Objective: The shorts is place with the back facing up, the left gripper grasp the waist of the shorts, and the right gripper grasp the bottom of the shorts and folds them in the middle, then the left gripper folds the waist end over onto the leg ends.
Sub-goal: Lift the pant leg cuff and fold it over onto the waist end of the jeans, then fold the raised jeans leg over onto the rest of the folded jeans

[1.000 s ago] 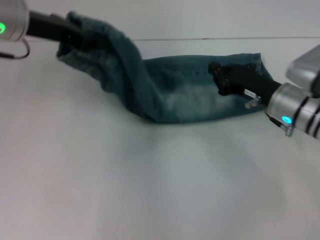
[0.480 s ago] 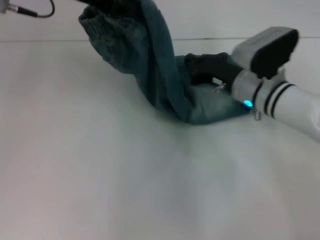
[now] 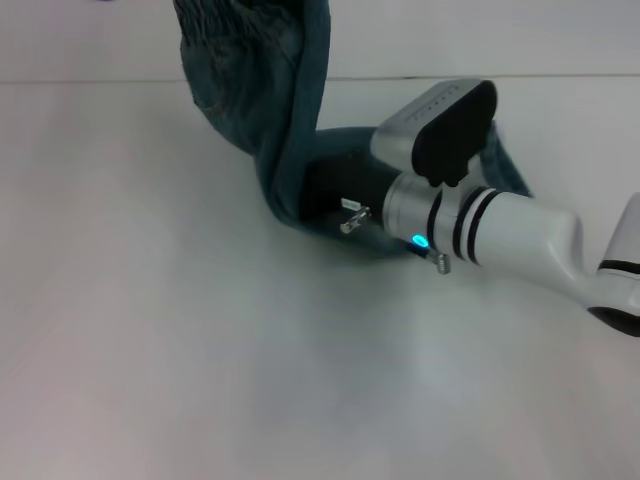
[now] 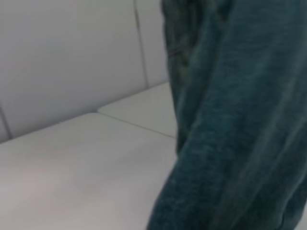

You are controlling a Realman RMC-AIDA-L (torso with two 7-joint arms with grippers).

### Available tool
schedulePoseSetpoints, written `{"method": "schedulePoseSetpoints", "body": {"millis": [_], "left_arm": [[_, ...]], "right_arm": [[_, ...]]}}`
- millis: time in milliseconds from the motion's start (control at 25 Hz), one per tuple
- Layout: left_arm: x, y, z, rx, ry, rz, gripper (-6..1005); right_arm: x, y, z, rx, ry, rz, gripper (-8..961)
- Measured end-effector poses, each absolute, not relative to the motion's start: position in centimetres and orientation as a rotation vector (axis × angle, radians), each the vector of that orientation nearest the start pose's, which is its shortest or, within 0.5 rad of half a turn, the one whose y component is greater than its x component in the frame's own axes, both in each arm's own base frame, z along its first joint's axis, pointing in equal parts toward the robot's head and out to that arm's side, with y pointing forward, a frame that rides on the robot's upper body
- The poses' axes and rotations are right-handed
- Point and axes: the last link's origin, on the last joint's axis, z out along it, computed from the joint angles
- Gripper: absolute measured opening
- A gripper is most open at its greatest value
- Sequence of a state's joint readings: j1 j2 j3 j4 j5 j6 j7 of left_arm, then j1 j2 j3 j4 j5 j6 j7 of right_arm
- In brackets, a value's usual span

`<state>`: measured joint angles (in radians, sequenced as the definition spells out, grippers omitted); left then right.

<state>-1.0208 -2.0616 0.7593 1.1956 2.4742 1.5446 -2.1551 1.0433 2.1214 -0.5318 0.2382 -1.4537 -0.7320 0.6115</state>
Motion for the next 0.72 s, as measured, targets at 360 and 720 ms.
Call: {"method": "schedulePoseSetpoints", "body": {"millis": [360, 720], "left_arm": [[-7.1, 44.0, 7.6, -2.653, -0.481, -0.153, 111], [-8.2, 43.4, 5.9, -2.659, -0.503, -0.165, 110]], "right_arm": [[14.9, 38.4, -16.0, -2.49, 0.619, 0.613, 23], [21.0, 38.1, -13.4, -2.336, 0.713, 0.595, 26]]}}
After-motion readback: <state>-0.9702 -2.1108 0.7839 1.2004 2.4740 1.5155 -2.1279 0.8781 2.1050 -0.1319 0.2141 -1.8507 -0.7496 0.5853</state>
